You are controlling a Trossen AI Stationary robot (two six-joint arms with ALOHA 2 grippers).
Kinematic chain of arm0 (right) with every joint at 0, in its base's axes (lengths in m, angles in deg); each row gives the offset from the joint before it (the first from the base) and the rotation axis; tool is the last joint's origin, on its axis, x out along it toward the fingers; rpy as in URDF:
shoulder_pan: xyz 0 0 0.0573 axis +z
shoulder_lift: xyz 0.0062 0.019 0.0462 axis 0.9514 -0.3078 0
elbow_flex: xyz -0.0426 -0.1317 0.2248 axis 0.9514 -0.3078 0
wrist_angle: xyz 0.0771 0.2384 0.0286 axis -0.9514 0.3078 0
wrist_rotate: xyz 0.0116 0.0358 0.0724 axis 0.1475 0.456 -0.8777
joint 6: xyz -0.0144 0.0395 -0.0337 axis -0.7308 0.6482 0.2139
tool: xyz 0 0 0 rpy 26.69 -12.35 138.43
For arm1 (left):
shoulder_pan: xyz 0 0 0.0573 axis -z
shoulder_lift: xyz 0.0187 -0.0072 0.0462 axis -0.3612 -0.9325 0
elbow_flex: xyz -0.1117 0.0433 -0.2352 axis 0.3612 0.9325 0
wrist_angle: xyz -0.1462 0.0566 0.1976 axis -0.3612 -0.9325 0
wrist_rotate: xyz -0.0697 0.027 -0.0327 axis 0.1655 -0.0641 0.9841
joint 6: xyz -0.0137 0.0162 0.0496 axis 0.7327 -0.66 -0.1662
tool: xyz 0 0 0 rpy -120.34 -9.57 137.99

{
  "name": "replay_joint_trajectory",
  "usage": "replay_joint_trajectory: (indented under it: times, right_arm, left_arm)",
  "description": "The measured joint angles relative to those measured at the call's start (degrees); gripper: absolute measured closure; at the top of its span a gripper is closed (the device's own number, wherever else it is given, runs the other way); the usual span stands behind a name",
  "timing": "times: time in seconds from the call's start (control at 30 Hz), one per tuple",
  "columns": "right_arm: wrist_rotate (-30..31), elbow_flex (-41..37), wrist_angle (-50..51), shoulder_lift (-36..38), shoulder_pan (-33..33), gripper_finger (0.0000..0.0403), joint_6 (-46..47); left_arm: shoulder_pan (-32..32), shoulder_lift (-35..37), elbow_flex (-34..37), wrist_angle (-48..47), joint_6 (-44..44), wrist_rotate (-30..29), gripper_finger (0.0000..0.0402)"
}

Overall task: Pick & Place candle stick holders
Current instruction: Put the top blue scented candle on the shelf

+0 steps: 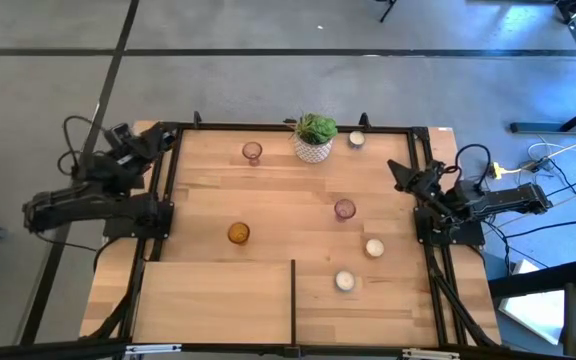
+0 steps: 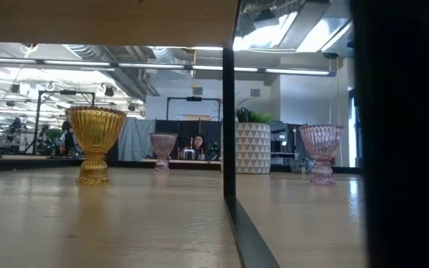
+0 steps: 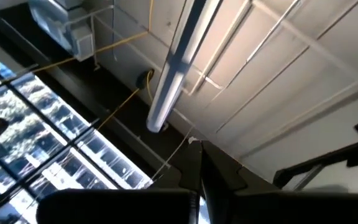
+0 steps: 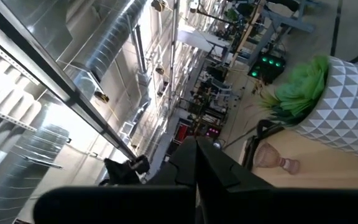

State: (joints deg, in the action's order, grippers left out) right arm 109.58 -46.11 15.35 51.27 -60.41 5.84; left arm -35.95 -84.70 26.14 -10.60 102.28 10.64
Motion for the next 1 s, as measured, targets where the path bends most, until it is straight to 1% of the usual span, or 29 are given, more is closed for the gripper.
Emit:
replay_joint_trajectory:
  times: [0.1, 0.17, 0.23, 0.33, 0.43, 0.57, 0.73, 0.87, 0.9, 1.0]
  right_arm:
    - [-1.24, 0.00, 0.17, -0.02, 0.00, 0.0398, -0.03]
    - [-1.49, 0.00, 0.22, 0.00, -0.01, 0.0398, -0.03]
    - [-1.73, 0.00, 0.36, 0.00, 0.00, 0.0398, -0.05]
    - [-1.78, 0.00, 1.69, 0.00, 0.00, 0.0398, -0.05]
    - [-3.09, 0.00, 3.61, 0.00, 0.00, 0.0398, -0.05]
    - [-4.07, 0.00, 5.75, 0.00, 0.00, 0.0398, 0.25]
    - [-4.67, 0.00, 8.58, 0.00, 0.00, 0.0398, 0.80]
    - [-5.50, 0.00, 10.92, 0.00, 0.00, 0.0398, 0.82]
    - [-5.87, 0.00, 11.43, -0.02, 0.00, 0.0398, 0.82]
    - [-7.58, -0.02, 11.05, -0.24, -0.02, 0.0398, 0.58]
  left_arm:
    - [-0.01, -7.34, -4.95, -0.12, -0.42, 1.74, 0.0398]
    - [-0.01, -11.60, -8.04, -1.20, -0.50, 3.92, 0.0398]
    - [-0.05, -14.94, -11.09, -5.71, -0.55, 6.88, 0.0398]
    - [-0.61, -19.18, -15.16, -15.46, -0.53, 9.43, 0.0398]
    - [-1.10, -22.85, -16.93, -20.89, -0.52, 12.78, 0.0398]
    - [-1.88, -25.52, -17.26, -19.97, 0.41, 14.57, 0.0398]
    - [-2.26, -27.08, -17.26, -18.76, 0.43, 13.74, 0.0398]
    - [-2.26, -27.94, -17.26, -18.34, 1.03, 10.94, 0.0398]
    - [-2.40, -28.39, -17.26, -17.50, 0.94, 11.20, 0.0398]
    - [-3.67, -29.08, -17.28, -17.58, 1.06, 14.55, 0.0398]
